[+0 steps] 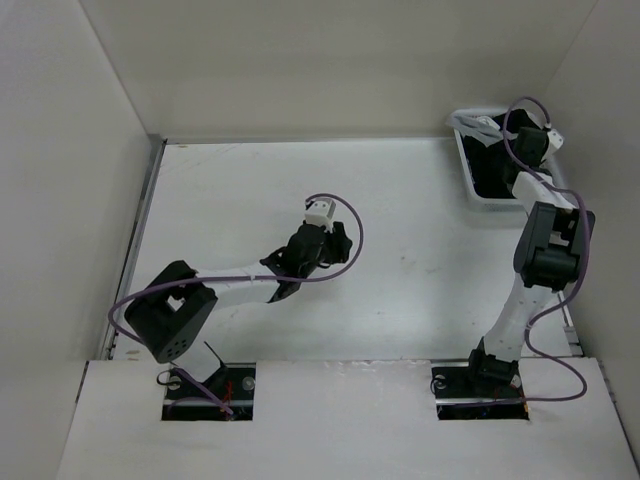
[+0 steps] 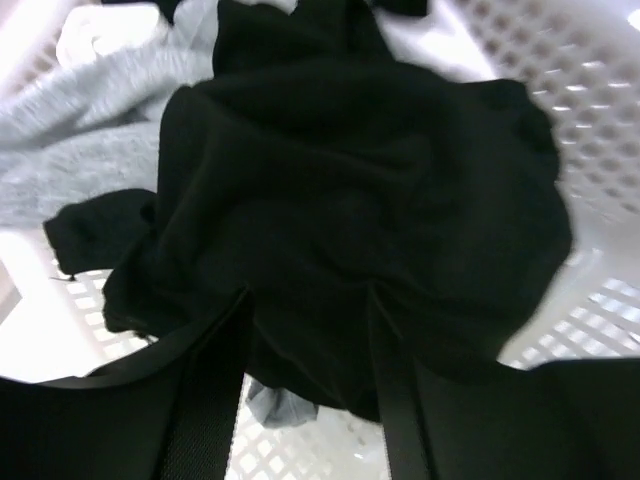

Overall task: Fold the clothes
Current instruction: Grab the tank top from the pile, then move the tank top to the center of the board

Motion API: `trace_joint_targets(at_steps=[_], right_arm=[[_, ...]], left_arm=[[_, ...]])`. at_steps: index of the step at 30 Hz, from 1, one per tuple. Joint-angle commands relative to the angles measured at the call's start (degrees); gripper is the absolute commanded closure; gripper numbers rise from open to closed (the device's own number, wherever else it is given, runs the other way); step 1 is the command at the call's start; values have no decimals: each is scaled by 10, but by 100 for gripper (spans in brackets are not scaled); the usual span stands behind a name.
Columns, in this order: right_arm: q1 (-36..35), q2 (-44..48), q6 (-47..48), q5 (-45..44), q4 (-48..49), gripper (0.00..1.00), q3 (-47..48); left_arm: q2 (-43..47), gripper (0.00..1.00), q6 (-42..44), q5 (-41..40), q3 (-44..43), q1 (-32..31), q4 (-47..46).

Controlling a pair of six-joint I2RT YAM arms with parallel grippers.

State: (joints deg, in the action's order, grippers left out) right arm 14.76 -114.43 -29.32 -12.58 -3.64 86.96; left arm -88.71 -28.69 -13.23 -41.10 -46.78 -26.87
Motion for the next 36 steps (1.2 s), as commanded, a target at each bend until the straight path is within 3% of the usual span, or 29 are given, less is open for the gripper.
trace_joint_targets(at_steps=[1,4,5,7,11,16,20,24,30,36], right_arm=[[4,-18,8,40,9,50,48],[7,-35,-6,50,14,75,55],[7,-34,-7,49,21,90,51],[6,-10,-15,35,46,99,24],[4,99,-19,2,125,99,-65],[-26,275,-14,5,146,99,-150],[-95,416,-6,33,128,98,-190],[-193,510,-2,90,61,96,-165],[-358,567,8,160,3,94,-187],[-477,535,-43,218,71,89,-386]], left_arm=[[-8,54,-9,22,1,1,-41],[-15,54,-11,28,-1,1,-45],[-15,54,-11,29,-2,2,-45],[-16,54,-11,29,-3,2,-46],[-17,54,-11,31,-7,1,-47],[-16,54,-13,32,-7,1,-48],[-14,55,-18,24,-6,5,-48],[32,56,-36,9,9,24,-35],[192,56,-86,-55,58,90,39],[345,56,-139,-54,143,173,119]])
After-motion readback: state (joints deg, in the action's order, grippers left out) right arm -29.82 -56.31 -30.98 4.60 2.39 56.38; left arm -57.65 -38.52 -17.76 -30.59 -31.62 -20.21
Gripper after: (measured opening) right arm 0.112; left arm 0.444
